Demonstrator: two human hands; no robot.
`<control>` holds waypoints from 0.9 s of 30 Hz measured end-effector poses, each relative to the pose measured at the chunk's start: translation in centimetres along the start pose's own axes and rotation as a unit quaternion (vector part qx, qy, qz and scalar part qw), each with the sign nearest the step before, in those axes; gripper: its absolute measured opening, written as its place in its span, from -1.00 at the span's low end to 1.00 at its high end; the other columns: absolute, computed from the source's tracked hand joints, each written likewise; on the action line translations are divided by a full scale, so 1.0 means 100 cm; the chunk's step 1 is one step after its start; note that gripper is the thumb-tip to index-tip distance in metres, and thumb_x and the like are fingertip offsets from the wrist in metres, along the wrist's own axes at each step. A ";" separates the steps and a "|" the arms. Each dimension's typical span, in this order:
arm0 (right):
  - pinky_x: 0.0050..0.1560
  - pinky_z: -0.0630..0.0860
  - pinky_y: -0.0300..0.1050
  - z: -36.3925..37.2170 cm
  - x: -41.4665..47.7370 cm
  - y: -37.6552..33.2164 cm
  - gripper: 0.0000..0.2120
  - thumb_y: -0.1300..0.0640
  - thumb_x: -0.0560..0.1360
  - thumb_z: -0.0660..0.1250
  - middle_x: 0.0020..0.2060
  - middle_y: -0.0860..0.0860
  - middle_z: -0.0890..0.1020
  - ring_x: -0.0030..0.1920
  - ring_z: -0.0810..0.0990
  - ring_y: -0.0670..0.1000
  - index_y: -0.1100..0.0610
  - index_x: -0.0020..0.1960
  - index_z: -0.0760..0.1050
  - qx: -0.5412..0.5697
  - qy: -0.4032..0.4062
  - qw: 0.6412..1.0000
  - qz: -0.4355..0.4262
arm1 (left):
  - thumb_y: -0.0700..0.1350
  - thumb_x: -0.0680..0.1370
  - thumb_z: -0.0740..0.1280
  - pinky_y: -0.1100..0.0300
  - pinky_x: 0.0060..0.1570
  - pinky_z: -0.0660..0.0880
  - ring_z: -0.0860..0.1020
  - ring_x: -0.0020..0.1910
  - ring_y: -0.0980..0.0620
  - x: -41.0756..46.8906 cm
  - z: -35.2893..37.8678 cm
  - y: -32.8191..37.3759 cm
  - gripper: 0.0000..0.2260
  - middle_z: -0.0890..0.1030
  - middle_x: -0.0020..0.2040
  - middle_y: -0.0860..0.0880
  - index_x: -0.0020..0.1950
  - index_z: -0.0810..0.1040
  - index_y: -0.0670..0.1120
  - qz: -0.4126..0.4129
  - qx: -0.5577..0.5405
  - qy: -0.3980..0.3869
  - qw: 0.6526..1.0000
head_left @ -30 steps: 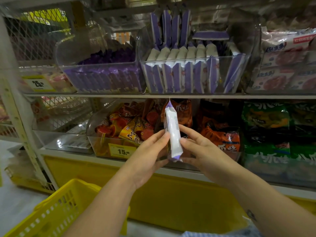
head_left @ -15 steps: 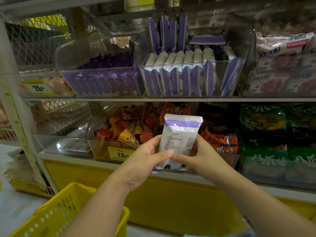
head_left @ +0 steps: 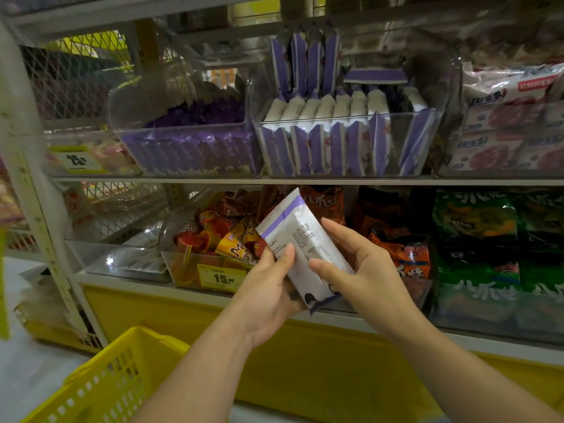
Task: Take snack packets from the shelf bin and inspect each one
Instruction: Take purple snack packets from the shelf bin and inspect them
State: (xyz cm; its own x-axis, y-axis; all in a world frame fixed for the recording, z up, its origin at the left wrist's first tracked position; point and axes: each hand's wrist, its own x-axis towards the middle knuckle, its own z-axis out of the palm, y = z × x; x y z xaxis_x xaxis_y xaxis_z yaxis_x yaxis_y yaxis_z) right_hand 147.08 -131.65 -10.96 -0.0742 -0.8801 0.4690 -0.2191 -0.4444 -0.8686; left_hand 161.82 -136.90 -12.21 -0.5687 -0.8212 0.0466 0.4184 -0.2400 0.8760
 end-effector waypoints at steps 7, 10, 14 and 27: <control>-0.22 0.62 -0.25 0.002 -0.002 0.000 -0.63 0.16 0.41 0.49 0.00 -0.30 0.63 0.01 0.64 -0.22 -0.12 0.14 0.50 0.017 0.019 1.000 0.017 | 0.03 0.53 0.22 -0.19 -0.01 0.57 0.53 0.27 -0.26 0.005 -0.004 0.001 -0.51 0.57 0.28 -0.25 0.46 0.35 -0.01 -0.015 -0.121 0.006 0.992; -0.24 0.62 -0.27 0.005 -0.003 -0.003 -0.55 0.10 0.37 0.49 -0.04 -0.37 0.63 -0.03 0.64 -0.25 -0.12 0.19 0.45 0.016 0.026 0.999 0.011 | 0.07 0.49 0.36 -0.14 0.02 0.56 0.52 0.30 -0.23 0.006 -0.005 0.001 -0.45 0.55 0.30 -0.23 0.46 0.37 -0.03 -0.010 -0.099 -0.002 0.995; -0.24 0.65 -0.17 0.011 -0.004 -0.007 -0.50 -0.04 0.30 0.42 -0.06 -0.38 0.63 -0.11 0.67 -0.20 -0.16 0.21 0.39 -0.011 0.022 1.000 0.000 | 0.00 0.35 0.51 -0.10 -0.04 0.59 0.51 0.29 -0.26 0.005 -0.004 0.001 -0.32 0.54 0.30 -0.28 0.43 0.39 -0.09 -0.002 -0.095 -0.003 0.996; -0.22 0.68 -0.07 0.000 0.006 -0.007 -0.68 -0.01 0.28 0.41 -0.23 0.09 0.72 -0.17 0.72 0.05 0.19 -0.12 0.49 0.204 0.069 0.972 0.094 | -0.03 0.43 0.37 -0.10 -0.13 0.61 0.59 0.19 -0.23 0.007 0.002 0.002 -0.46 0.60 0.23 -0.24 0.40 0.42 -0.07 0.026 -0.105 0.042 0.993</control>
State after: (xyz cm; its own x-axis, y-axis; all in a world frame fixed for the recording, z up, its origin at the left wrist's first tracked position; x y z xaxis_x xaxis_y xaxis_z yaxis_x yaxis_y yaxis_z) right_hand 147.14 -131.83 -10.09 -0.2117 -0.9336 0.2890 0.2120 -0.3325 -0.9190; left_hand 161.37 -137.48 -11.93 -0.4842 -0.8740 0.0411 0.5899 -0.2914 0.7530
